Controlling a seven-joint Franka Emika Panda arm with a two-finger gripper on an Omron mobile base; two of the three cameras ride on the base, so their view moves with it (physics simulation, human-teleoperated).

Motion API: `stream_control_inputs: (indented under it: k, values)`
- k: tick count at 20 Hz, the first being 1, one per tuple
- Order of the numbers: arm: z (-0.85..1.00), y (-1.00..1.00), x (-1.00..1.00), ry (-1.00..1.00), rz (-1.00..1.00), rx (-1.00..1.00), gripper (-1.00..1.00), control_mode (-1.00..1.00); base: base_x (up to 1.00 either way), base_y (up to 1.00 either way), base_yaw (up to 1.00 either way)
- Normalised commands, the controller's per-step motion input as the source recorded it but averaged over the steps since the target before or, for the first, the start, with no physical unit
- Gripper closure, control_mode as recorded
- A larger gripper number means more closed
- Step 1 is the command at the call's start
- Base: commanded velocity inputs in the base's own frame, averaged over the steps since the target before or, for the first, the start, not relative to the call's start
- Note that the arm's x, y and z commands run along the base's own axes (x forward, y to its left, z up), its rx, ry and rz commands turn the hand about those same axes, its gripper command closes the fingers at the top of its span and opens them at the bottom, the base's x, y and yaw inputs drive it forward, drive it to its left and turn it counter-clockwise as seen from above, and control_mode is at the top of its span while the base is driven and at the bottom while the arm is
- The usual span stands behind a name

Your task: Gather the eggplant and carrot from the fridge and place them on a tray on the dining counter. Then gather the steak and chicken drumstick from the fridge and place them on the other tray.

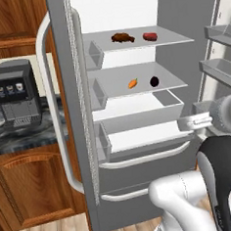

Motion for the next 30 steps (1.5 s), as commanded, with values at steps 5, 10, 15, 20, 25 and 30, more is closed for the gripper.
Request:
stream_control_inputs:
  k: [5, 10, 15, 20, 25, 30]
  values:
    - [-0.11, -0.14, 0.01, 0.05, 0.00, 0.00, -1.00, -1.00, 0.00, 0.00, 0.00]
    - [0.00, 0.01, 0.00, 0.01, 0.00, 0.00, -1.00, -1.00, 0.00, 0.00, 0.00]
    - [0.00, 0.00, 0.08, 0.00, 0.00, 0.00, -1.00, 1.00, 0.07, 0.00, 0.00]
    - [0.00, 0.00, 0.00, 0.00, 0.00, 0.00, -1.00, 1.00, 0.52, 0.00, 0.00]
    - [0.00, 0.00, 0.00, 0.00, 0.00, 0.00, -1.00, 1.00, 0.41, -0.21, 0.00]
    - [0.00, 0.00, 0.00, 0.00, 0.00, 0.00, -1.00, 1.00, 0.46, -0.31, 0.00]
